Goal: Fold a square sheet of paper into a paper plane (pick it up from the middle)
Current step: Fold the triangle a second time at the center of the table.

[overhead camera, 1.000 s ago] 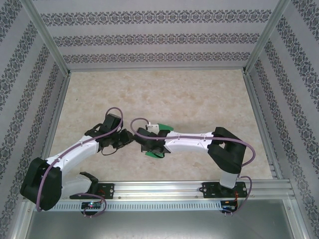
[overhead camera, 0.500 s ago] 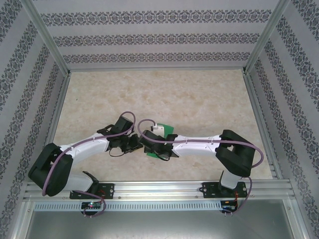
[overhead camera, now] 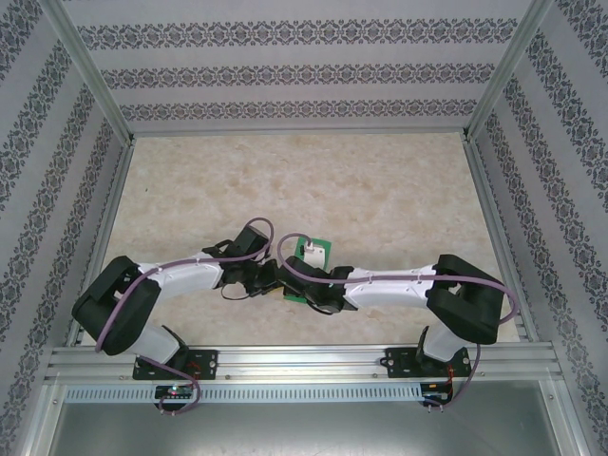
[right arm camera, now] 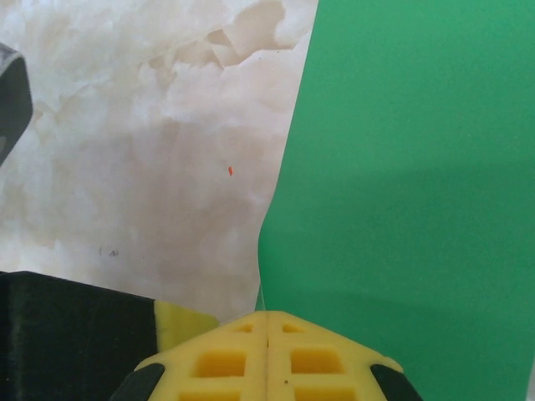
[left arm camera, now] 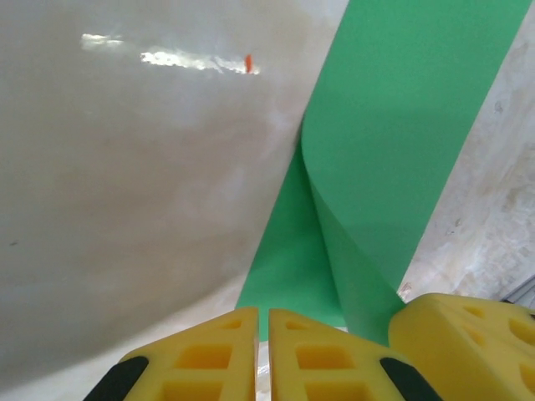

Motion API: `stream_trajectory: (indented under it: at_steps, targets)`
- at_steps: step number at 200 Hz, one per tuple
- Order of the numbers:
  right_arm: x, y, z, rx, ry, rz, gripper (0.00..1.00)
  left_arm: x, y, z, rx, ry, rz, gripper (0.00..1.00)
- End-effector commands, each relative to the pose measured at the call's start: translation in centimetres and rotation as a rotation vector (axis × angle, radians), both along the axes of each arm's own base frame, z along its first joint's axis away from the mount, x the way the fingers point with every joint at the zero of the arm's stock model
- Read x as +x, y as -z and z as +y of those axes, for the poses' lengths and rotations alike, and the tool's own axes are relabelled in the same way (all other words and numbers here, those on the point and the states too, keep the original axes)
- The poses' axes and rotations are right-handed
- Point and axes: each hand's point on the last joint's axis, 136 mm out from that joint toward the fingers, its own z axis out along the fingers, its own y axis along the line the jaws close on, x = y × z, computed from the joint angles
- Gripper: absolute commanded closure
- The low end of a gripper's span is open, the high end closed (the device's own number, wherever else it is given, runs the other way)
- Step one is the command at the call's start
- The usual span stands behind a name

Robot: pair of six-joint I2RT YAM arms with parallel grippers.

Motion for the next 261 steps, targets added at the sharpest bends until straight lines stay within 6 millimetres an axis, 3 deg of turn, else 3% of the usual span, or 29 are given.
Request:
stream_trajectory:
  at_steps: [1,93,177,261]
  targets:
    - [0.3,-1.3,0.1,0.063,0.034,-0.038,1.0,0.6,-1.1,-1.9,-0.081,-0.002,-0.012,0.88]
    - [0.2,-0.9,-0.4,0.079,0.055,-0.037,1.0,-0.2,0.4,-2.9,-0.062,0.018,0.031,0.91]
    - [-0.6,0.3,-2.1,0.085,-0.063,0.027,1.0,-0.3,2.7,-1.2,0.063,0.012,0.035,0.91]
    - [1.5,0.6,-3.5,0.107,-0.21,0.066,0.99,0.3,2.8,-0.9,0.124,0.047,0.012,0.91]
